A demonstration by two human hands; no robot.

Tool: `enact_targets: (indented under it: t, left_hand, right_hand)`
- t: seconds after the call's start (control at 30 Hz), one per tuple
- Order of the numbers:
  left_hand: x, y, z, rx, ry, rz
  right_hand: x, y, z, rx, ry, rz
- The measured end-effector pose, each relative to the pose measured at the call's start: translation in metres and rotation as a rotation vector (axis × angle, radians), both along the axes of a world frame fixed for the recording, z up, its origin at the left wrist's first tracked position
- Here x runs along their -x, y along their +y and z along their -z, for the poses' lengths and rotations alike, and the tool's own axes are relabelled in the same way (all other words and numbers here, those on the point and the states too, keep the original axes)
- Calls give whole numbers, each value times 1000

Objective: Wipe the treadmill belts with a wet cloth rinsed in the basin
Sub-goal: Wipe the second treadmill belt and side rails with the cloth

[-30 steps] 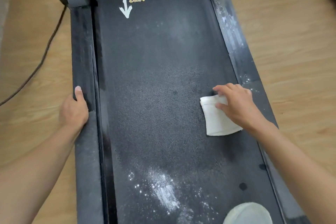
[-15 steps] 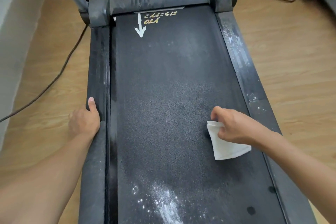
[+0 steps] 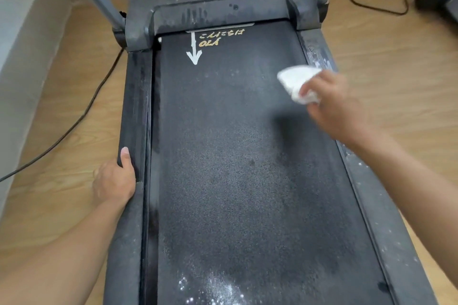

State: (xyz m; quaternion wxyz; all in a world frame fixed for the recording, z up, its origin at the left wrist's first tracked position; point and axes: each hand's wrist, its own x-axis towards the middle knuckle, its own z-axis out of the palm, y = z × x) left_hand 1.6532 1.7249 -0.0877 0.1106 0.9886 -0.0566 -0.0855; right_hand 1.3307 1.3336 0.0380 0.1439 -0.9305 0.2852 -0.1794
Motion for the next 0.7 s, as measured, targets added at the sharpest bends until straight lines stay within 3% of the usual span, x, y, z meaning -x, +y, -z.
enact_targets:
  t: [0.07,0.13,0.3,0.43,0.6,0.7]
  left_hand:
    - [-1,1,2,12,-15,2]
    - [-1,2,2,19,-45,25]
    - [0,3,0,-45,-106,122]
    - [2,3,0,5,-101,109]
    - [2,0,0,24,-73,79]
    - [2,-1,-1,48,-47,82]
  right_hand:
    - [7,19,34,-109,397,8]
    - [17,37,53,-57,602,26]
    - [-3,22,59,-8,291,81]
    - [-18,13,100,-125,434,16]
    - [-51,24,113,-146,403,431]
    - [-92,46,107,-175,420,497]
